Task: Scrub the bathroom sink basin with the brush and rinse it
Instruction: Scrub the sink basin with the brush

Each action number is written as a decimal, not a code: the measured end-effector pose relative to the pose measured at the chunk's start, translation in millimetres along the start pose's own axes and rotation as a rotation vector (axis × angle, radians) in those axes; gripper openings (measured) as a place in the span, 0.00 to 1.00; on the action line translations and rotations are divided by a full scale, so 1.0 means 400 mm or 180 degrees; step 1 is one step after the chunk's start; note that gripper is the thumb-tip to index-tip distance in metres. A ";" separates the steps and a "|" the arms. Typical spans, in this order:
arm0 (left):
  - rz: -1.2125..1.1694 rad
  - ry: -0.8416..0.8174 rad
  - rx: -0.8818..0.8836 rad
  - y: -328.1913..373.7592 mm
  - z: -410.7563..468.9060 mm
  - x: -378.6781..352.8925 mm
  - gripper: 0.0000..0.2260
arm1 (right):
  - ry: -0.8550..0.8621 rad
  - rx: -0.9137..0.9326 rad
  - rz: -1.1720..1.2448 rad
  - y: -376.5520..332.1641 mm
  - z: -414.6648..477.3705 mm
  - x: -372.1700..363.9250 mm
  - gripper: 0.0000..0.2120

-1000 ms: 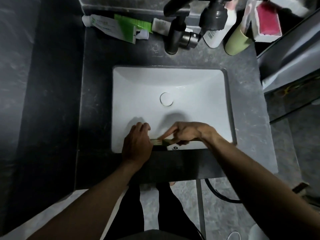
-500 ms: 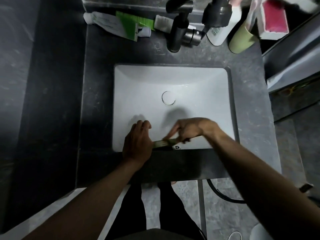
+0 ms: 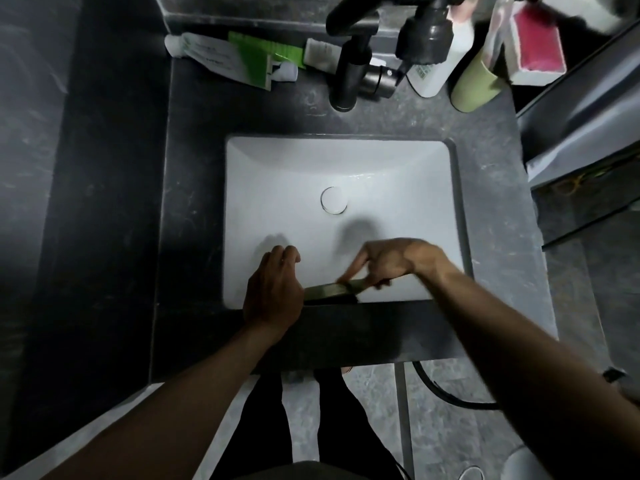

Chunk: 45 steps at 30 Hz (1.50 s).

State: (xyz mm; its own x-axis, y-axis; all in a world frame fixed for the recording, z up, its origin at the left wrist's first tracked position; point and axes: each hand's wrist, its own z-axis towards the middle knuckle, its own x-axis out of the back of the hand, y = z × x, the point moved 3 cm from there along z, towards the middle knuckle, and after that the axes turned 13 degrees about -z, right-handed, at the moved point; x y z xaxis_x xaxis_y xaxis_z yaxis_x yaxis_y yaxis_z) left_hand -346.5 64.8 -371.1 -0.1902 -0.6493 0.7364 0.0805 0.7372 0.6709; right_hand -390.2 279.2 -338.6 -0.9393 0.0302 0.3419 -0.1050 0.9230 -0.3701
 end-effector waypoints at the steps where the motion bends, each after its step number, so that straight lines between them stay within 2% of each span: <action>1: -0.0001 0.0007 0.0006 -0.001 0.000 0.001 0.11 | 0.0033 0.0094 0.0066 -0.033 0.031 -0.014 0.19; 3: -0.0005 0.0019 0.0007 -0.002 0.000 0.002 0.11 | 0.0095 0.0104 0.0120 -0.048 0.052 -0.021 0.19; 5: -0.0025 0.0020 -0.0032 -0.004 0.000 -0.002 0.13 | 0.0039 -0.0072 0.0003 0.017 0.013 -0.011 0.21; 9: 0.0035 0.0044 -0.0014 -0.011 0.002 -0.009 0.14 | -0.0197 -0.0893 -0.0349 0.204 -0.121 0.030 0.21; 11: 0.0064 0.0039 0.0006 -0.013 0.002 -0.010 0.14 | -0.0169 -0.1093 -0.0405 0.223 -0.139 0.035 0.21; 13: 0.0050 0.0025 0.0036 -0.013 0.001 -0.010 0.14 | -0.0019 -0.0942 -0.0385 0.189 -0.108 0.025 0.21; 17: 0.0049 -0.0020 0.0044 -0.010 0.000 -0.005 0.14 | 0.0231 -0.0216 0.0138 -0.002 0.005 -0.030 0.19; 19: 0.0085 -0.0019 0.0036 -0.008 0.002 -0.001 0.13 | 0.0531 -0.0102 0.0199 -0.064 0.039 -0.046 0.19; 22: 0.0056 0.0028 0.0046 -0.006 0.002 -0.002 0.13 | 0.0622 -0.0477 -0.0025 0.001 0.021 -0.050 0.22; 24: 0.0051 0.0045 0.0022 -0.007 0.002 -0.004 0.13 | 0.0495 -0.0923 -0.0379 0.094 -0.055 -0.020 0.22; 27: 0.0080 0.0100 -0.0002 -0.011 0.003 -0.008 0.13 | 0.0386 -0.1471 -0.0461 0.168 -0.165 0.008 0.19; 29: 0.0063 0.0096 -0.0005 -0.009 0.002 -0.007 0.12 | 0.0489 -0.1376 -0.0590 0.131 -0.158 0.003 0.19; 32: 0.0093 0.0056 -0.0009 -0.002 0.002 -0.003 0.12 | 0.0496 -0.0765 0.0020 0.017 -0.046 -0.044 0.18; 34: 0.0103 0.0065 0.0011 -0.003 0.001 0.001 0.10 | 0.0852 -0.0496 0.0162 -0.077 0.037 -0.064 0.15; 36: 0.0154 0.0075 0.0038 -0.007 -0.002 0.001 0.08 | 0.1204 -0.0586 0.0031 -0.122 0.094 -0.064 0.15; 38: 0.0097 0.0124 0.0072 -0.012 0.000 -0.002 0.10 | 0.1329 -0.1149 -0.0233 -0.061 0.098 -0.044 0.14; 41: 0.0053 0.0160 0.0082 -0.016 -0.001 -0.010 0.13 | 0.1068 -0.1916 -0.0485 0.121 -0.001 -0.013 0.14; 45: 0.0018 0.0199 0.0013 -0.019 0.001 -0.014 0.13 | 0.0382 -0.1746 -0.0249 0.187 -0.128 -0.004 0.17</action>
State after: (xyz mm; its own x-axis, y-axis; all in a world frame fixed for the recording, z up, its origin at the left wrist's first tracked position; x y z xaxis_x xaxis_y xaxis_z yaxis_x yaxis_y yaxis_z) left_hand -346.6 63.0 -380.4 -0.1283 -0.6553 0.7443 0.0774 0.7416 0.6663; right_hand -379.8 367.8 -322.4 -0.8884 -0.0325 0.4580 0.0425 0.9874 0.1525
